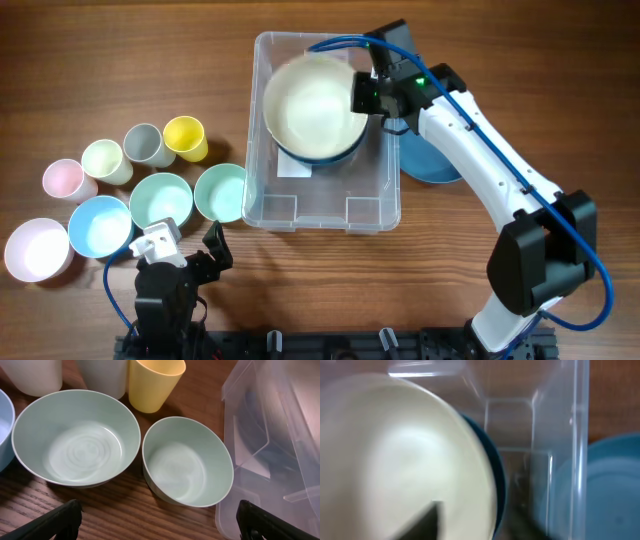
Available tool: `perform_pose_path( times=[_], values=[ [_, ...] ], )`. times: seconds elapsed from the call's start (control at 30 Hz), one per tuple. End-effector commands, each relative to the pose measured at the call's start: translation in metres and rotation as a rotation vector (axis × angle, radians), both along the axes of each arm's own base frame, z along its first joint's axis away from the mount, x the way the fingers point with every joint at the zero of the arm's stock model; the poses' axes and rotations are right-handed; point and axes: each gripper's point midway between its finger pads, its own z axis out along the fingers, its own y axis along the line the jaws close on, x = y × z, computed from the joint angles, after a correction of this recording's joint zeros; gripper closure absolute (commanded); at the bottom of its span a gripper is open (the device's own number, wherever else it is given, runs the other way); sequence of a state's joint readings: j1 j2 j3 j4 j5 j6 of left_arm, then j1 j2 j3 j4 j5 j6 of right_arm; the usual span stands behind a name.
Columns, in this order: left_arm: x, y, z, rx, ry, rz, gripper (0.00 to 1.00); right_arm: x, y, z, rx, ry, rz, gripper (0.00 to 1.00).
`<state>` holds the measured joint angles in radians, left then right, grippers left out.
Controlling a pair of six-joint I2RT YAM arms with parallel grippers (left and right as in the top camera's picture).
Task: Pack container
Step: 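Lower the cream bowl into the dark blue bowl and open the right gripper, then grasp the remaining dark blue bowl rim with the right gripper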
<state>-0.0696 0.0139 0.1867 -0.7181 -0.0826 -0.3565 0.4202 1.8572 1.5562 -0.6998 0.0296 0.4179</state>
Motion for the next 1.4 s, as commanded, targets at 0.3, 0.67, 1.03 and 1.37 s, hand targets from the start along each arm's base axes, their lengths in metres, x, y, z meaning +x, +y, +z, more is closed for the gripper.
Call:
perform_pose_path(
  times=[0.3,0.67,1.03,1.37],
  values=[
    [0.000,0.000,-0.002,0.000,0.000,-0.002,0.00,-0.007,-0.138,0.071,-0.088,-0.062,-0.286,0.42],
    [0.000,0.000,-0.002,0.000,0.000,-0.002,0.00,-0.054,-0.245,-0.056,0.110,0.366,-0.494,0.43],
    [0.000,0.000,-0.002,0.000,0.000,-0.002,0.00,-0.065,-0.229,-0.105,0.193,0.404,-0.494,0.58],
    [0.000,0.000,-0.002,0.000,0.000,-0.002,0.00,-0.083,-0.232,-0.128,0.190,0.436,-0.574,0.96]
  ],
)
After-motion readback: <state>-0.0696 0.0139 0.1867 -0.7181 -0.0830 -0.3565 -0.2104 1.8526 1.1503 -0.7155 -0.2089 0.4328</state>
